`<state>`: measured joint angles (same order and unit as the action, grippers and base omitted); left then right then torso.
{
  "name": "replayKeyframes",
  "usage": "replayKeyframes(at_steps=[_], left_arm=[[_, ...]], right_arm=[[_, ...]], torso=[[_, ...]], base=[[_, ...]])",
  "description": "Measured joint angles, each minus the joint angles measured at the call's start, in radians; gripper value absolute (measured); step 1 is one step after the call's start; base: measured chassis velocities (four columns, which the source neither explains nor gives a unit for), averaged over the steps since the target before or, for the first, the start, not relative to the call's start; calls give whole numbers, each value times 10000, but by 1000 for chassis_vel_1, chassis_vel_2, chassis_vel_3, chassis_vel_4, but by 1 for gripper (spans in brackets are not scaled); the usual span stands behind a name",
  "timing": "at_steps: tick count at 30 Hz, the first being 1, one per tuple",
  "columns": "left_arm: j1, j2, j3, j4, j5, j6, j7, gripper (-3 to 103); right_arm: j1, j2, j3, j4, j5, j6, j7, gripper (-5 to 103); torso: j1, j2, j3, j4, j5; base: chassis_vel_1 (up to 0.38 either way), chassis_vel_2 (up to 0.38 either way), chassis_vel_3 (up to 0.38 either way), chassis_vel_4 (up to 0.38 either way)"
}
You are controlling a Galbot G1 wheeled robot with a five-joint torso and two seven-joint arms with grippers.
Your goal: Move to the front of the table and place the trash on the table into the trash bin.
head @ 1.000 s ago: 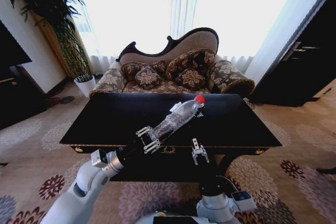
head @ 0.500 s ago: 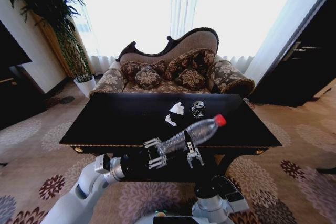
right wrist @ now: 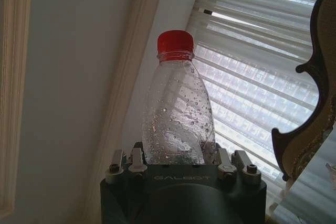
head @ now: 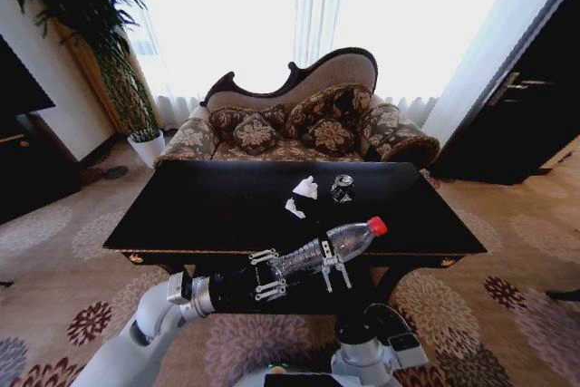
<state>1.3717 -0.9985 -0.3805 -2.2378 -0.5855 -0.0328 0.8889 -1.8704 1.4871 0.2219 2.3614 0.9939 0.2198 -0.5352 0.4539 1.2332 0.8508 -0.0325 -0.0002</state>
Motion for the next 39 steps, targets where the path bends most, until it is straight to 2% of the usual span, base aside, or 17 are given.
replayKeyframes(at_steps=[1, 3, 5, 8, 10, 12, 13, 15, 18, 21, 22, 25, 29, 32, 34, 35, 39], left_arm=[[0, 0, 0, 0, 0, 0, 0, 38], [122, -57, -88, -40, 159, -102, 6, 38], [181, -87, -114, -49, 224, -135, -5, 38], [313, -205, -194, -79, 459, -225, -95, 34], [352, -238, -226, -94, 479, -225, -119, 39], [429, -286, -306, -150, 484, -223, -148, 49], [458, -301, -344, -169, 482, -223, -161, 49], [559, -363, -501, -225, 463, -231, -178, 60], [650, -443, -682, -298, 444, -309, -174, 66], [973, -698, -1308, -570, 362, -526, 15, 82], [973, -698, -1308, -570, 362, -526, 15, 82], [1106, -1018, -1860, -794, -23, -568, 112, 97], [1145, -1237, -2303, -990, -546, -511, 78, 100], [1157, -1316, -2758, -1275, -1276, -335, 52, 100], [1155, -1319, -2802, -1319, -1371, -306, 52, 100], [1151, -1324, -2909, -1492, -1693, -190, 32, 100], [1156, -1343, -2997, -1684, -1919, -103, -90, 100]], right_arm=[[0, 0, 0, 0, 0, 0, 0, 54], [14, -21, 39, -42, -24, 39, -54, 47], [19, -35, 67, -59, -42, 47, -63, 47], [37, -63, 138, -75, -140, 86, -87, 37], [41, -68, 152, -76, -176, 111, -104, 34], [53, -86, 193, -86, -232, 155, -164, 31], [57, -96, 220, -93, -242, 181, -186, 28], [76, -131, 353, -93, -231, 282, -226, 27], [98, -165, 453, -92, -198, 308, -273, 27], [207, -273, 902, -148, -157, 363, -653, 27], [207, -273, 902, -148, -157, 363, -653, 27], [330, -420, 1445, -422, -261, 533, -1073, 27], [372, -519, 1794, -700, -473, 741, -1434, 27], [373, -617, 2083, -1094, -932, 1082, -2038, 27], [373, -628, 2105, -1168, -1089, 1150, -2110, 27], [368, -655, 2128, -1459, -1709, 1392, -2329, 27], [366, -660, 2109, -1903, -2675, 1722, -2502, 27]], torso=[[0, 0, 0, 0, 0], [0, 0, 0, 0, 0], [0, 0, 0, 1, 0], [0, 0, 0, 1, 0], [0, 0, 0, 0, 0], [0, 0, 0, 0, 0], [1, 0, 0, 0, 0], [0, 0, 0, 0, 0], [0, 0, 0, 0, 0], [0, -1, 0, 0, 1], [0, -1, 0, 0, 1], [0, -1, 0, 1, 0], [0, -1, 0, 0, 0], [0, 0, 0, 1, 1], [0, 0, 0, 1, 0], [0, 0, 0, 1, 0], [0, -1, 0, 0, 0]], base=[[0, 0, 0, 0], [0, 0, 0, 0], [0, 0, 0, 0], [0, 0, 0, 0], [0, 0, 0, 0], [0, 0, 0, 0], [0, 0, 0, 0], [0, 0, 0, 0], [0, 0, 0, 0], [0, 0, 0, 0], [0, 0, 0, 0], [0, 0, 0, 0], [0, 0, 0, 0], [0, 0, 0, 0], [0, 0, 0, 0], [0, 0, 0, 0], [0, 0, 0, 0]])
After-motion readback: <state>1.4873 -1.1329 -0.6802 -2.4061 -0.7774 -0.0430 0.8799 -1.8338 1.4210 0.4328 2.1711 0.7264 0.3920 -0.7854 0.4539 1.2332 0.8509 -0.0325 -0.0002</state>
